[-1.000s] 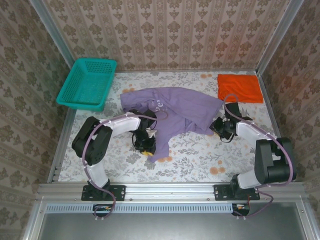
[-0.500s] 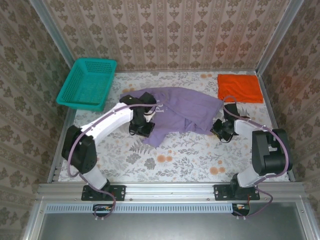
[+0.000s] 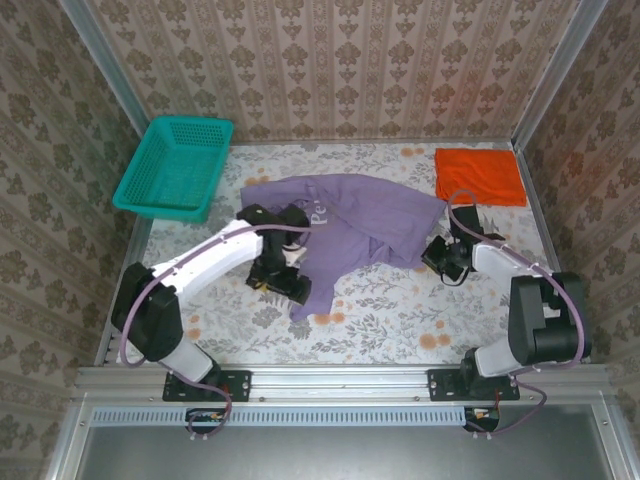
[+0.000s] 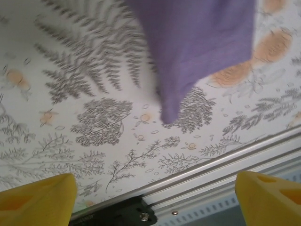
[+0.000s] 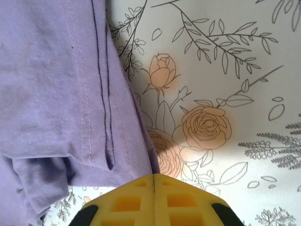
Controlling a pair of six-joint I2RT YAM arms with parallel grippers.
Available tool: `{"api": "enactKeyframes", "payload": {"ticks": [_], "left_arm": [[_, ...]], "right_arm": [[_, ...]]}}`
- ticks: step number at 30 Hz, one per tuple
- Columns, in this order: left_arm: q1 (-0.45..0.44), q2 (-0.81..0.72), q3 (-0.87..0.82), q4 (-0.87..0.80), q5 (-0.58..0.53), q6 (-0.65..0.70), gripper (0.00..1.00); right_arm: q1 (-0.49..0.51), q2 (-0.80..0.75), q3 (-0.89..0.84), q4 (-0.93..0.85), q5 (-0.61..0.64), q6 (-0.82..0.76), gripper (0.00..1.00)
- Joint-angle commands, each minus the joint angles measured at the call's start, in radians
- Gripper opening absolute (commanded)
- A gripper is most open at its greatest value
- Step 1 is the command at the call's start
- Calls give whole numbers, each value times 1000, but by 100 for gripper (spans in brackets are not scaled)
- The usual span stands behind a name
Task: Fold and stack the t-shirts
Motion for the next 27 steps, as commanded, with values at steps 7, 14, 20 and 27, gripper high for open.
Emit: {"api": "enactKeyframes", "payload": {"ticks": [7,14,20,27], "left_arm": [[248,72,-30,375,138,-331,83],[308,279,67,509,44,-453,70],[299,417,180,562,51,-492,68],[302,554,329,484,-76,-407,31]], "right_arm": [[-11,-125,-16,-91,-11,6,0],[-28,-180,-10,-122,-14,-15,0],[-30,-199,-5,-137,-30,-24,0],[-36,-226,1,-161,-17,-43,0]]}}
